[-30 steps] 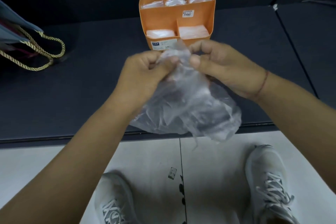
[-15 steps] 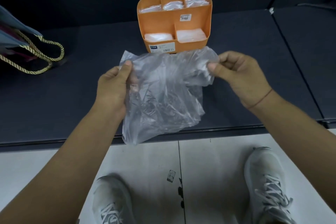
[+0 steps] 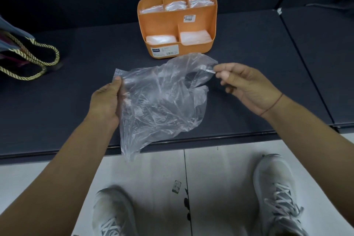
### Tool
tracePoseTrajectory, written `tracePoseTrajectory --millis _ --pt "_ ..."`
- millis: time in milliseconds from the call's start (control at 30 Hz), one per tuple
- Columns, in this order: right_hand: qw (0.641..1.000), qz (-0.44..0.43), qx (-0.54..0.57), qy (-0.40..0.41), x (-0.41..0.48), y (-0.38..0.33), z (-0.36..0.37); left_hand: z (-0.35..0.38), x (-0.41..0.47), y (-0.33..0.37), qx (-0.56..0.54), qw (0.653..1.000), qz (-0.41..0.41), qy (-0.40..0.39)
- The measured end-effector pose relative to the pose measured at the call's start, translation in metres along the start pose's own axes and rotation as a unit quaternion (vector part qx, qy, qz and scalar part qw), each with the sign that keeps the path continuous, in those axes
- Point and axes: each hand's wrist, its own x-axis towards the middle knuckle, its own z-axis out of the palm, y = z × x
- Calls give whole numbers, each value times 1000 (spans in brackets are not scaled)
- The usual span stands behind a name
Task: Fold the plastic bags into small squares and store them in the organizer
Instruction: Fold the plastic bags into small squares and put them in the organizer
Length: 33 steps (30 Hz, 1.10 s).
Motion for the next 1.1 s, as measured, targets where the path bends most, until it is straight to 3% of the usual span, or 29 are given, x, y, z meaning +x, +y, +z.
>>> tracePoseTrajectory --millis 133,300,400,500,600,667,767,867,1100 --pt "996 21 -19 89 14 3 2 0 3 -1 -4 1000 2 -2" --pt "988 -16 -129 85 23 7 10 -1 6 -3 0 1000 6 -6" --pt "973 -78 -157 152 23 8 12 -3 9 -4 2 1000 8 -9" --pt "948 -81 -179 252 18 6 6 -6 10 -6 6 1000 8 -12" --pt "953 -53 -105 278 15 3 0 -5 11 -8 16 1000 21 -17" --pt "973 0 32 231 15 0 -3 -5 11 -9 17 999 33 -19" --pt "962 102 216 135 16 -5 -5 -4 9 -9 21 999 42 -18" --pt "970 137 145 138 19 -6 -5 -3 7 -8 30 998 47 -26" --pt "960 63 57 267 23 -1 -14 -2 5 -8 31 998 52 -14"
